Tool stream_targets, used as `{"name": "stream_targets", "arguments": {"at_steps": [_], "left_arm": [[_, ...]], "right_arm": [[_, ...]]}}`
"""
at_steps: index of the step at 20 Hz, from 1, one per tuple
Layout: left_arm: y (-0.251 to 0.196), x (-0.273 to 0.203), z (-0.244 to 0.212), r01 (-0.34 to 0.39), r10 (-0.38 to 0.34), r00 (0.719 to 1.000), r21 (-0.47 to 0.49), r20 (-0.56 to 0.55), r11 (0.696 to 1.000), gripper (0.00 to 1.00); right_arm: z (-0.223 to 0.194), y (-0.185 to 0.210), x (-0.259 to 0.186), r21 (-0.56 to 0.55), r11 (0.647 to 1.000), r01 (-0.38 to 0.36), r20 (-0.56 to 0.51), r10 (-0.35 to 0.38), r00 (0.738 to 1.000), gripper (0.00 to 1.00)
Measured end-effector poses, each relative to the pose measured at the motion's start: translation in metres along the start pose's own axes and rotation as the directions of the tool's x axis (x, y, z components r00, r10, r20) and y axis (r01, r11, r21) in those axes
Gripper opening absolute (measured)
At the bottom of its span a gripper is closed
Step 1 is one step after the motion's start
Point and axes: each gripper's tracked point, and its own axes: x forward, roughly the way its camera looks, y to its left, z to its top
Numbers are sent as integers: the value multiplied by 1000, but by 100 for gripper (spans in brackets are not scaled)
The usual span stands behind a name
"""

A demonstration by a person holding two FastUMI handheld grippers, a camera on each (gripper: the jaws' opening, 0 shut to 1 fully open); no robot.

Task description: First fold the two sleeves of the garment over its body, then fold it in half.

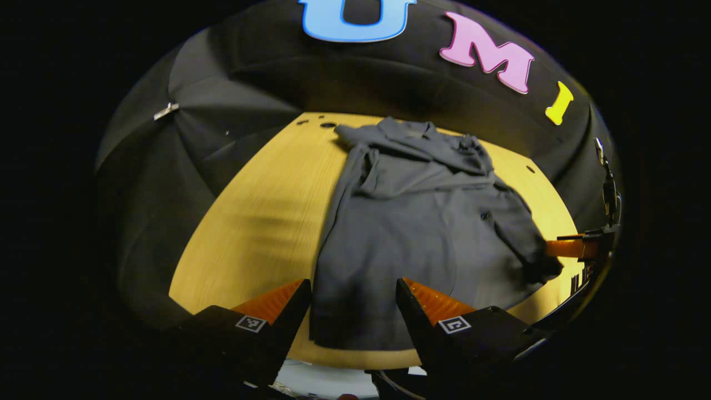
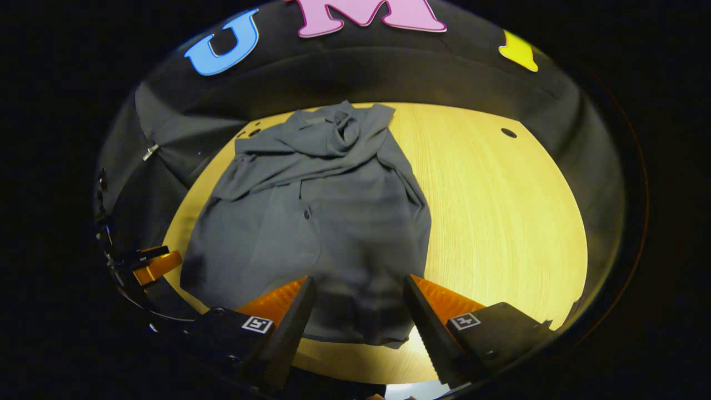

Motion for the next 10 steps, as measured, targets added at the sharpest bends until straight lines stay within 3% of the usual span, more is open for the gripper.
{"name": "stream_targets", "arguments": {"at_steps": [1, 2, 10], "left_arm": [[2, 0, -12, 0, 0, 1000, -7, -19, 1000, 92], [4, 3, -21, -3, 3, 999, -6, -35, 1000, 96], [11, 18, -45, -16, 17, 995, 17, -97, 1000, 96]], "right_arm": [[-6, 1, 5, -1, 1000, 10, -16, -10, 1000, 99], [-12, -1, 8, -3, 1000, 29, -35, -29, 999, 99], [-24, -12, 16, -25, 991, 130, -49, -131, 990, 98]]}}
